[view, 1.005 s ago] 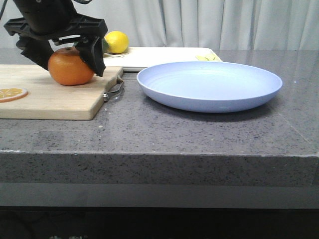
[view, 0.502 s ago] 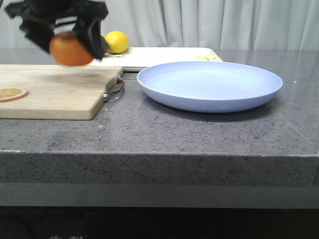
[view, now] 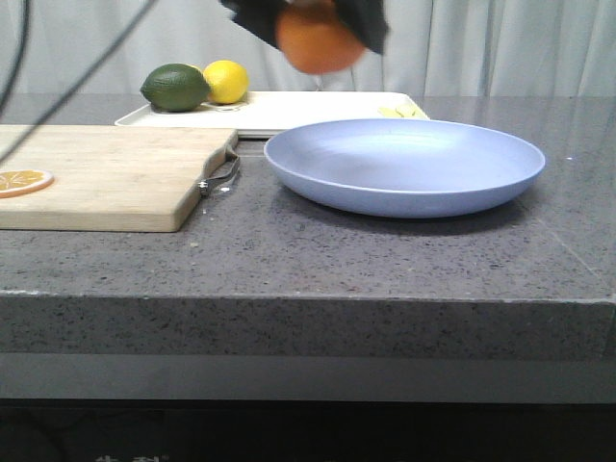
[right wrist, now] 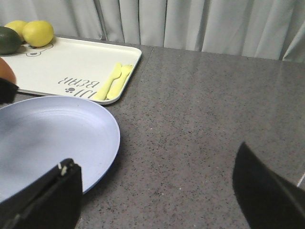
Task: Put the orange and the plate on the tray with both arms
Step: 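Lift the orange with the left gripper and carry it over the blue plate, then release the orange onto the plate and raise the left gripper away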
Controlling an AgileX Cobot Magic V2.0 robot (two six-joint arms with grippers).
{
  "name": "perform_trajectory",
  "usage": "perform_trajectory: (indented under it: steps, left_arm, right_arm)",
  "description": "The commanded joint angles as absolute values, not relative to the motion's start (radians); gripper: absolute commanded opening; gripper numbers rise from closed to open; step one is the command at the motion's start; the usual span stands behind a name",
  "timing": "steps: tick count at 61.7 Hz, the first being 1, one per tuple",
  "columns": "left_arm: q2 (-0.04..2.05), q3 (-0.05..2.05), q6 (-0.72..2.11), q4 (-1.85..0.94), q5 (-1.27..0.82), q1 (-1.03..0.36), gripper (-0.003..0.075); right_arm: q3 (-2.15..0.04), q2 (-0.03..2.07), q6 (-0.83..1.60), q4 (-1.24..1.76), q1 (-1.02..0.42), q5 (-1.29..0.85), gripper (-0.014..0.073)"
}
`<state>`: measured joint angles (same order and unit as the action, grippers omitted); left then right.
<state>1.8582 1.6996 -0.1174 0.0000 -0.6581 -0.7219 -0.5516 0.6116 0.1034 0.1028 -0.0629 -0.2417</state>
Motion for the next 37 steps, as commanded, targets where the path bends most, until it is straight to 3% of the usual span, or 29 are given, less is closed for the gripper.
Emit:
perform_trajectory:
  steps: [1, 18, 27, 37]
  left_arm:
    - [1.851, 1.732, -0.118, -0.006, -0.55, -0.752, 0.0254]
    - [1.934, 1.732, -0.118, -0.008, -0.526, -0.776, 0.0351]
    - [1.943, 1.732, -0.118, -0.01, -0.534, -0.776, 0.0484]
    - [1.943, 1.732, -0.118, -0.01, -0.536, -0.776, 0.0694]
  right_arm:
    - [-0.586, 0.614, 0.113, 0.097, -0.058, -0.161, 0.0645]
    - [-0.585, 0.614, 0.113, 0.097, -0.058, -0.145, 0.0645]
    - [-0.585, 0.614, 0.113, 0.097, -0.058, -0.144, 0.0645]
    - [-0.585, 0.614, 0.113, 0.097, -0.058, -0.144, 0.0645]
